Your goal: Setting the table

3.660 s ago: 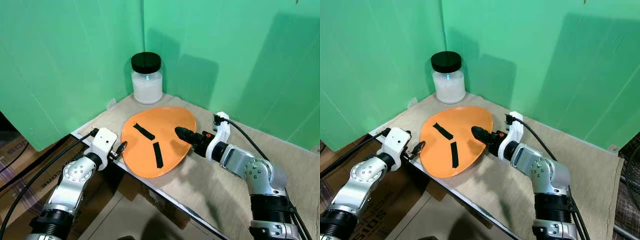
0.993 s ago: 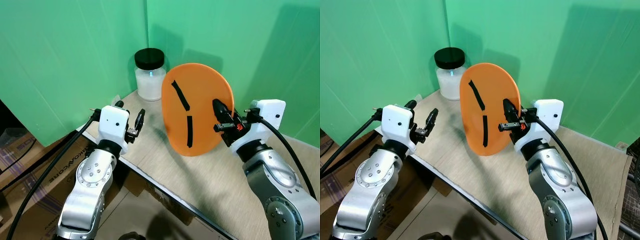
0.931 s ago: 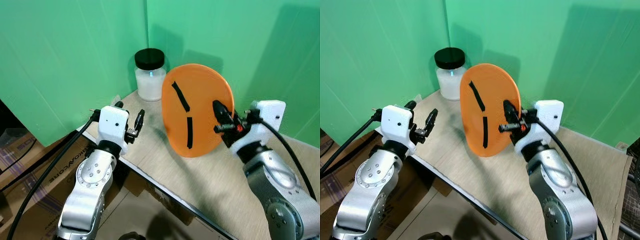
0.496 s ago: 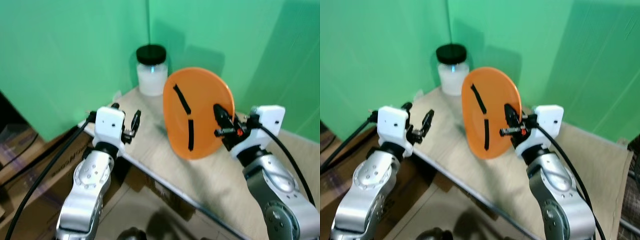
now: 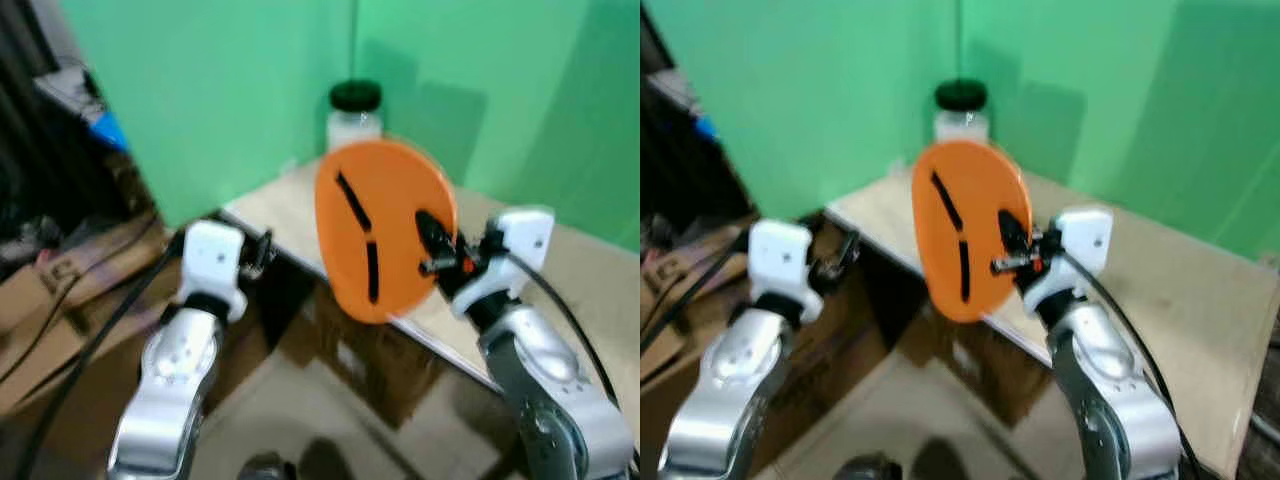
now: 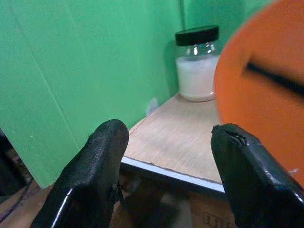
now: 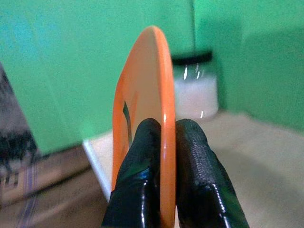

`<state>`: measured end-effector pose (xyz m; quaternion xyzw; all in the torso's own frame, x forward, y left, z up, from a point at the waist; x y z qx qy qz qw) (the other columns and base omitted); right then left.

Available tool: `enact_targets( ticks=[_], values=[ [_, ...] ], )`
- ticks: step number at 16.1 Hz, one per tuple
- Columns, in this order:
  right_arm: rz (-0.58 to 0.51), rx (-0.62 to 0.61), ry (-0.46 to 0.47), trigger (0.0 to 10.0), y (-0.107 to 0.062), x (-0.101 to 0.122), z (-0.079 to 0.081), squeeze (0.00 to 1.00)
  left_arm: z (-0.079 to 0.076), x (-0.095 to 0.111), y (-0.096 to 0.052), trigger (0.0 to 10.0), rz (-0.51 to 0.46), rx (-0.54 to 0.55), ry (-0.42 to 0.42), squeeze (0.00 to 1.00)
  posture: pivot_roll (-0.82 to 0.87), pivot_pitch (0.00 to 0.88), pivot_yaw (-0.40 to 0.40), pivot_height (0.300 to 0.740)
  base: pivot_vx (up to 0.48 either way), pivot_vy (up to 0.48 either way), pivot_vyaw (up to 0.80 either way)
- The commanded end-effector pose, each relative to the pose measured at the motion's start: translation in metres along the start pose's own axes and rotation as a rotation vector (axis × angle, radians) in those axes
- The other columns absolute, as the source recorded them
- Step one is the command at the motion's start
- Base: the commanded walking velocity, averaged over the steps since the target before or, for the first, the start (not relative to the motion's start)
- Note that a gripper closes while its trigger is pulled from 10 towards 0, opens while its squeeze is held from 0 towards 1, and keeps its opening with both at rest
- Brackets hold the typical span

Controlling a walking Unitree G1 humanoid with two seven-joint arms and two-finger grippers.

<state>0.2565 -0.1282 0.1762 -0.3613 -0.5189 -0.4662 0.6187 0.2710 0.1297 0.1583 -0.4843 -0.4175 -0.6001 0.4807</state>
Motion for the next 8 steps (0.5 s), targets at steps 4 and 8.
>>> enact_targets(
  ticks=[4, 8],
  values=[
    [-0.059, 0.03, -0.059, 10.0, 0.0026, 0.0149, 0.006, 0.0, 0.0039, 0.0024, 0.003, 10.0, -0.006, 0.012, 0.001, 0.0, -0.08, 0.0, 0.048, 0.74, 0.0, 0.0, -0.12],
    [-0.051, 0.015, -0.059, 10.0, 0.0012, 0.0152, 0.004, 0.0, 0.0029, 0.0024, 0.0041, 10.0, -0.006, 0.03, -0.023, 0.0, -0.08, 0.0, 0.039, 0.74, 0.0, 0.0, -0.8]
  ],
)
Point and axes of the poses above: a point about 5 cm out from each wrist's last joint towards the gripper, its own y axis pointing out of the wrist towards the gripper, its own x axis along the axis of the wrist's last joint, z = x × y, the point moved 2 cm from there along y, pointing out of the wrist towards the gripper, and after that the axes turned 1 degree about y, right-handed, at the moved point
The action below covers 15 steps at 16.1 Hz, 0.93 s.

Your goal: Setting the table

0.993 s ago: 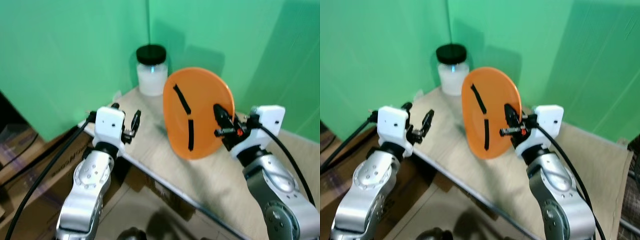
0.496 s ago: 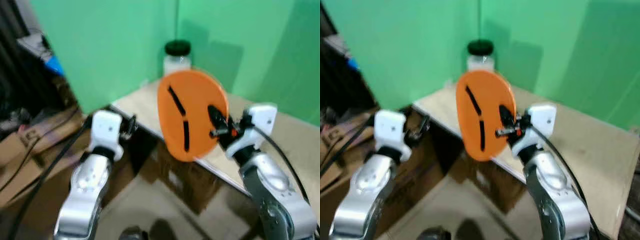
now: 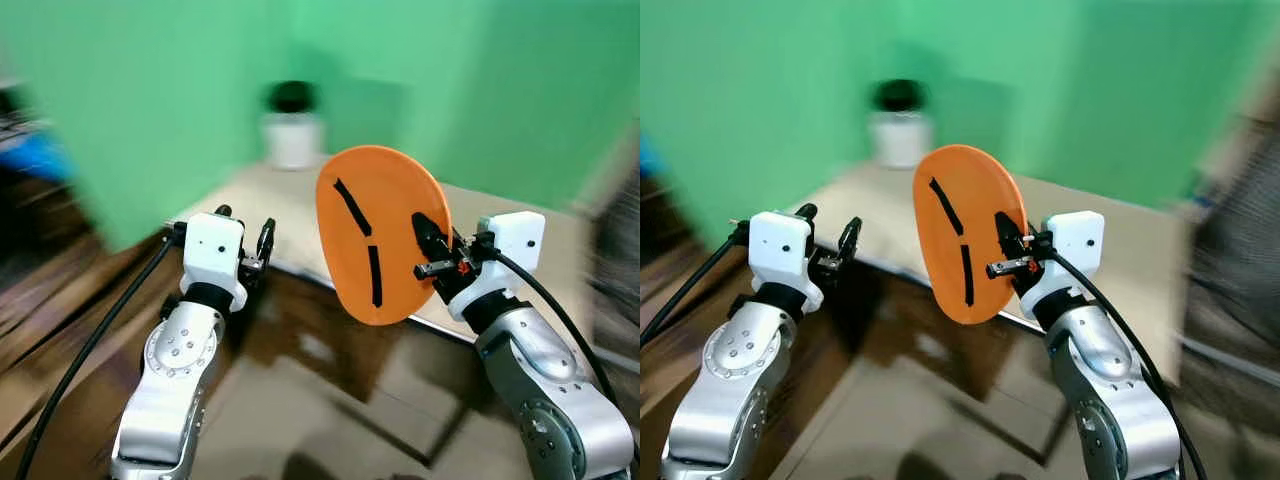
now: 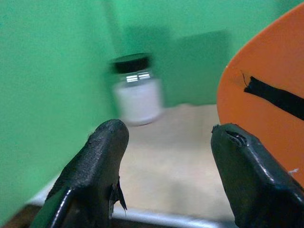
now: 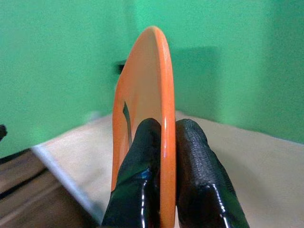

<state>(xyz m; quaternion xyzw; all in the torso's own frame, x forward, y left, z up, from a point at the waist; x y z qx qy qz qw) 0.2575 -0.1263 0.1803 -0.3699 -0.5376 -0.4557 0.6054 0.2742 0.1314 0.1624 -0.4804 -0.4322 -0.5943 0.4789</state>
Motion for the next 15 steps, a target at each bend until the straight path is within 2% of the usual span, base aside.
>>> enact_targets(
  ticks=[1, 9, 15],
  values=[
    [-0.051, 0.001, 0.0, 10.0, 0.0005, 0.0125, 0.0009, 0.0, 0.0002, -0.0015, 0.0009, 10.0, 0.01, 0.013, -0.015, 0.0, -0.08, 0.0, 0.041, 0.74, 0.0, 0.0, -0.8],
    [-0.027, 0.007, -0.024, 10.0, 0.0005, 0.0109, 0.0008, 0.0, -0.0042, -0.0008, 0.0005, 10.0, 0.016, 0.022, -0.022, 0.0, -0.08, 0.032, 0.017, 0.74, 0.0, 0.0, -0.8],
    [-0.013, 0.009, -0.014, 10.0, 0.0014, 0.0088, -0.0013, 0.0, 0.0002, -0.0039, -0.0003, 10.0, 0.034, 0.045, -0.018, 0.0, -0.07, 0.038, 0.014, 0.74, 0.0, 0.0, -0.8]
  ],
)
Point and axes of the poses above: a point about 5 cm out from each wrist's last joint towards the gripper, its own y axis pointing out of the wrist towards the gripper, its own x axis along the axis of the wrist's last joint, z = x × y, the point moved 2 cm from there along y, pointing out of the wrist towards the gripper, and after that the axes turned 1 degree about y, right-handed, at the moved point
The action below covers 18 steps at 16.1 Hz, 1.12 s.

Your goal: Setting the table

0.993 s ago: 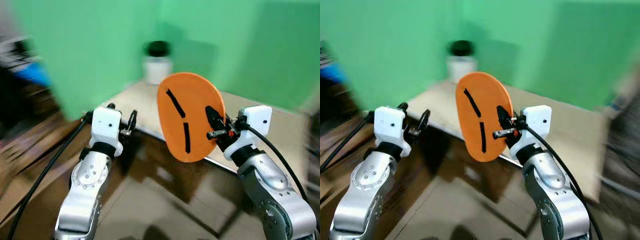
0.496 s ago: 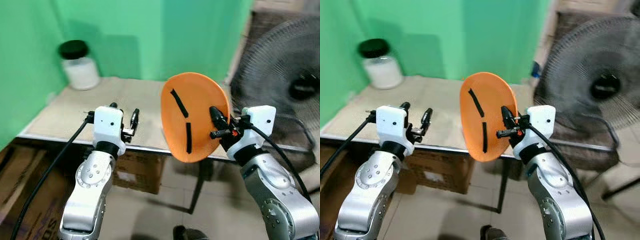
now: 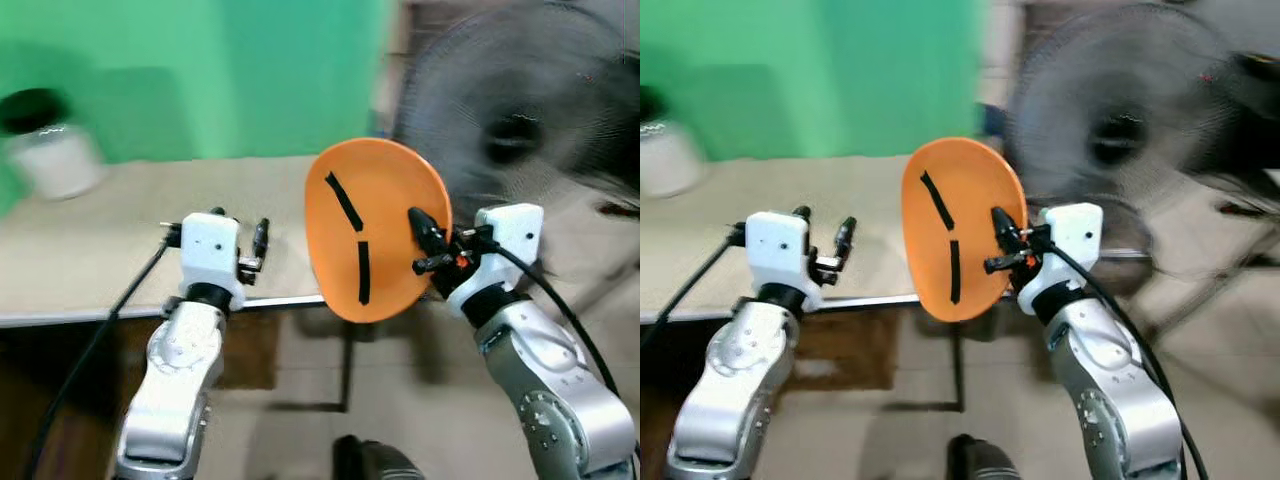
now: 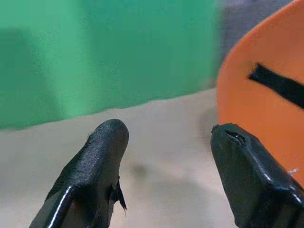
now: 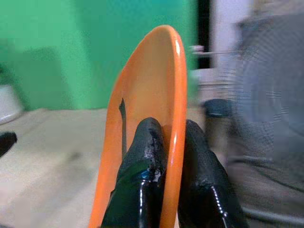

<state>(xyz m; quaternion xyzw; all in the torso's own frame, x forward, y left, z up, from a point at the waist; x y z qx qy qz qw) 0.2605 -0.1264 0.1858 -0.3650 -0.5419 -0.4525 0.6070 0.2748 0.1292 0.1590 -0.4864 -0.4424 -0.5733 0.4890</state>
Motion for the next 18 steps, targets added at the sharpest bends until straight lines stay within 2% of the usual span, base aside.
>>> enact_targets(
  ticks=[1, 3, 9, 12, 14, 18],
  values=[
    [-0.016, -0.014, 0.014, 10.0, -0.001, 0.005, -0.002, 0.0, 0.005, 0.002, -0.001, 10.0, -0.001, 0.017, 0.006, 0.0, -0.07, 0.031, 0.009, 0.74, 0.0, 0.0, -0.8],
    [-0.012, -0.01, -0.001, 10.0, 0.0, 0.005, -0.003, 0.0, 0.006, -0.006, 0.001, 10.0, 0.024, 0.019, 0.022, 0.0, -0.09, 0.044, 0.035, 0.74, 0.0, 0.0, -0.8],
    [-0.015, -0.02, -0.018, 10.0, -0.004, 0.007, -0.004, 0.0, 0.001, 0.001, 0.007, 10.0, -0.007, -0.018, 0.008, 0.0, -0.12, 0.024, 0.047, 0.74, 0.0, 0.0, -0.8],
    [-0.049, -0.018, 0.004, 10.0, -0.006, 0.012, 0.0, 0.0, 0.012, 0.004, 0.007, 10.0, -0.034, 0.021, 0.023, 0.0, -0.1, 0.022, 0.065, 0.74, 0.0, 0.0, -0.8],
    [-0.127, -0.007, 0.053, 10.0, -0.004, 0.021, 0.003, 0.0, 0.022, 0.009, 0.007, 10.0, -0.051, 0.056, 0.052, 0.0, -0.07, 0.002, 0.053, 0.74, 0.0, 0.0, -0.8],
    [-0.181, -0.053, 0.036, 10.0, 0.002, 0.03, -0.006, 0.0, 0.029, 0.016, 0.01, 10.0, -0.089, 0.086, 0.052, 0.0, -0.06, 0.0, 0.046, 0.74, 0.0, 0.0, -0.8]
  ],
)
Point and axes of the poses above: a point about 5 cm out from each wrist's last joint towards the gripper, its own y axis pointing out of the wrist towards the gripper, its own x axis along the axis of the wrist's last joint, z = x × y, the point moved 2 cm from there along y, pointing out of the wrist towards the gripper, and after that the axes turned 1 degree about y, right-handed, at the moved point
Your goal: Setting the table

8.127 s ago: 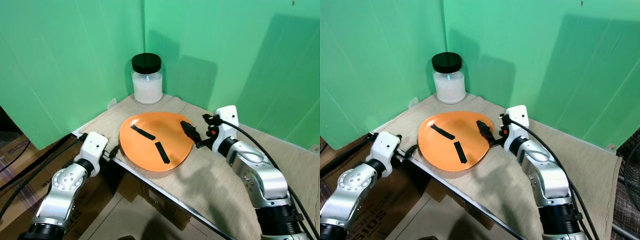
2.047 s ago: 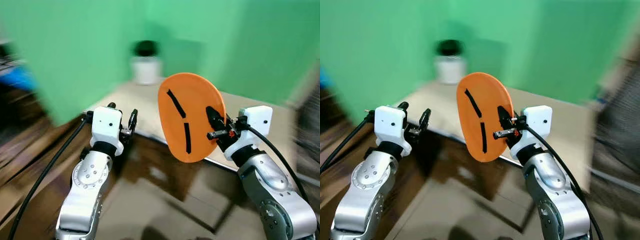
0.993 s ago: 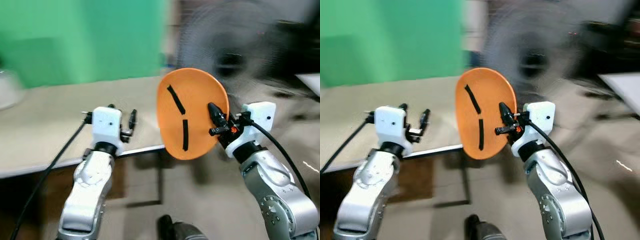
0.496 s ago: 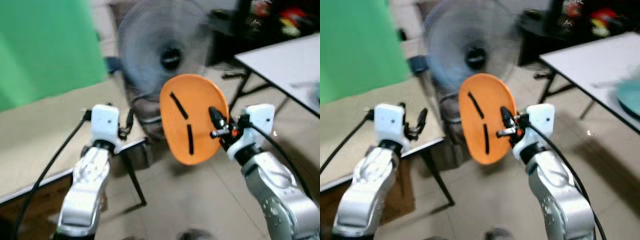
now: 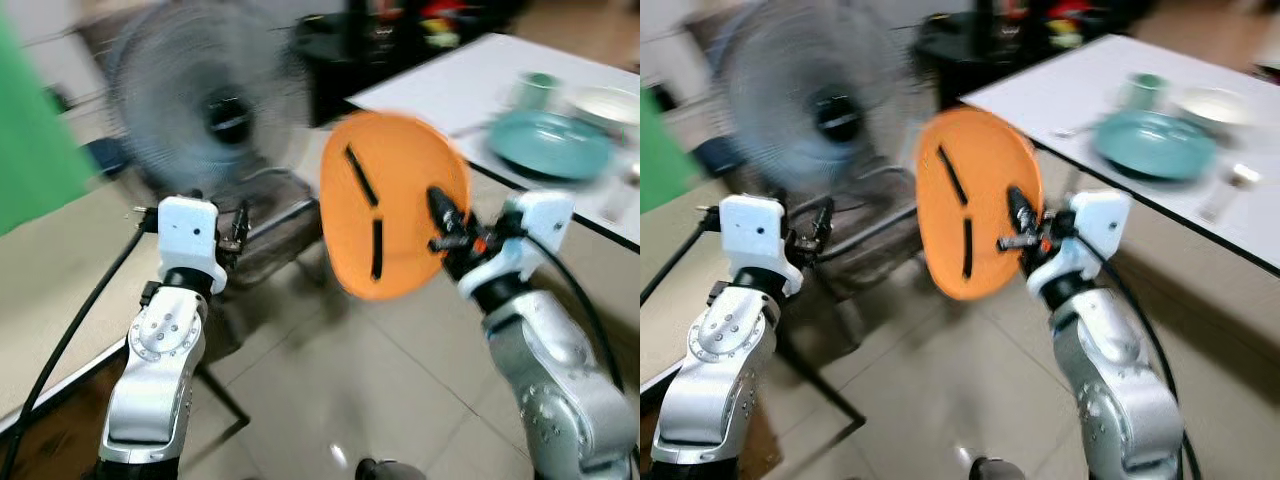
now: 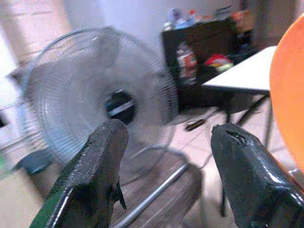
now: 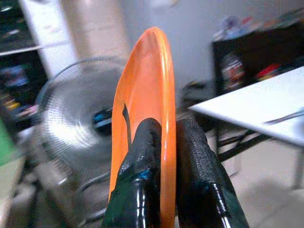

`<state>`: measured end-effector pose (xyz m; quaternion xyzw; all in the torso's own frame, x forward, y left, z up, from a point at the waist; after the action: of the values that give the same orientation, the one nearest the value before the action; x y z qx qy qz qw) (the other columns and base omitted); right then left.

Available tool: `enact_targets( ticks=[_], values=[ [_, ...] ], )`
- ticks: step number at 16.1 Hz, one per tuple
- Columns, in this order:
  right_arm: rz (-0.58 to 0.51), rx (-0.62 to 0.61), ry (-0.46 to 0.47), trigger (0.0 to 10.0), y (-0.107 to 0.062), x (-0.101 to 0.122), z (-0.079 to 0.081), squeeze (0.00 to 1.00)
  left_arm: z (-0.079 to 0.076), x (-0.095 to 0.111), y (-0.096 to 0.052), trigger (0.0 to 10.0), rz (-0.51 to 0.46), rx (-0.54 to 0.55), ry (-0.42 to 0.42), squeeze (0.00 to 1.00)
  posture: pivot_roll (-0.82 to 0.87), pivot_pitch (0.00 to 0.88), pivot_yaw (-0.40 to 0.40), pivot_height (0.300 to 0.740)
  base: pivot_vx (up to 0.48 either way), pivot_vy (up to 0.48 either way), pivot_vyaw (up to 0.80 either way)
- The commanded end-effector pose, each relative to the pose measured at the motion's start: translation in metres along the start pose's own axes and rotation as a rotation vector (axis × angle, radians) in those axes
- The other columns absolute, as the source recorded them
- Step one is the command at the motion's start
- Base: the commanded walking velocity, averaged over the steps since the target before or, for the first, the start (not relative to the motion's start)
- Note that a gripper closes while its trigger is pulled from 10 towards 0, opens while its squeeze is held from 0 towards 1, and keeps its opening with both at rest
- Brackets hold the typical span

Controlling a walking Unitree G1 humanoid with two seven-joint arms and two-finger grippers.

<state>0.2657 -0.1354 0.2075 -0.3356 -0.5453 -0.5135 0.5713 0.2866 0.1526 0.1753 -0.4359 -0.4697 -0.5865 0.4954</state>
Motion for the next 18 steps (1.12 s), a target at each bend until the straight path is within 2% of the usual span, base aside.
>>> enact_targets(
  ticks=[1, 2, 5, 8, 10, 11, 14, 15, 17, 18],
  values=[
    [-0.044, -0.016, -0.041, 10.0, 0.001, 0.008, -0.002, 0.0, 0.0, -0.001, 0.001, 10.0, 0.002, 0.006, 0.007, 0.0, -0.06, 0.0, 0.035, 0.74, 0.0, 0.0, -0.8],
    [-0.056, -0.021, -0.138, 10.0, 0.001, 0.011, -0.004, 0.0, -0.004, -0.004, -0.003, 10.0, 0.017, -0.015, 0.007, 0.0, -0.06, 0.0, 0.024, 0.74, 0.0, 0.0, -0.8],
    [-0.078, -0.032, -0.281, 10.0, 0.002, 0.014, -0.008, 0.0, -0.008, -0.017, -0.007, 10.0, 0.065, -0.015, 0.021, 0.0, -0.07, 0.0, 0.004, 0.74, 0.0, 0.0, -0.8],
    [-0.04, -0.085, -0.354, 10.0, 0.0, 0.009, -0.018, 0.0, -0.018, -0.015, -0.009, 10.0, 0.084, -0.059, -0.001, 0.0, -0.07, 0.0, 0.005, 0.74, 0.0, 0.0, -0.8],
    [-0.015, -0.085, -0.374, 10.0, -0.006, 0.003, -0.019, 0.0, -0.02, -0.022, -0.014, 10.0, 0.104, -0.054, -0.017, 0.0, -0.08, 0.0, 0.018, 0.74, 0.0, 0.0, -0.8],
    [0.031, -0.121, -0.412, 10.0, -0.014, -0.004, -0.024, 0.0, -0.024, -0.024, -0.015, 10.0, 0.122, -0.058, -0.046, 0.0, -0.09, 0.004, 0.028, 0.74, 0.0, 0.0, -0.8],
    [0.046, -0.144, -0.455, 10.0, -0.019, -0.007, -0.029, 0.0, -0.03, -0.025, -0.016, 10.0, 0.151, -0.092, -0.066, 0.0, -0.09, 0.0, 0.041, 0.74, 0.0, 0.0, -0.8],
    [0.055, -0.153, -0.469, 10.0, -0.021, -0.009, -0.031, 0.0, -0.031, -0.031, -0.017, 10.0, 0.169, -0.085, -0.074, 0.0, -0.1, 0.004, 0.031, 0.74, 0.0, 0.0, -0.8],
    [0.055, -0.15, -0.45, 10.0, -0.023, -0.007, -0.027, 0.0, -0.033, -0.031, -0.021, 10.0, 0.173, -0.094, -0.093, 0.0, -0.11, 0.01, 0.044, 0.74, 0.0, 0.0, -0.8],
    [0.059, -0.116, -0.471, 10.0, -0.025, -0.008, -0.023, 0.0, -0.034, -0.03, -0.021, 10.0, 0.165, -0.094, -0.095, 0.0, -0.11, 0.008, 0.043, 0.74, 0.0, 0.0, -0.8]
  ],
)
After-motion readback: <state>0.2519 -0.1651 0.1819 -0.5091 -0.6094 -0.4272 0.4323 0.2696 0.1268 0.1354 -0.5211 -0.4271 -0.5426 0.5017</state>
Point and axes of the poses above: a point about 5 cm out from each wrist's last joint towards the gripper, its own y axis pointing out of the wrist towards the gripper, its own x axis along the axis of the wrist's last joint, z = x × y, the point moved 2 cm from there along y, pointing out of the wrist towards the gripper, and after that the axes turned 1 degree about y, right-handed, at the moved point
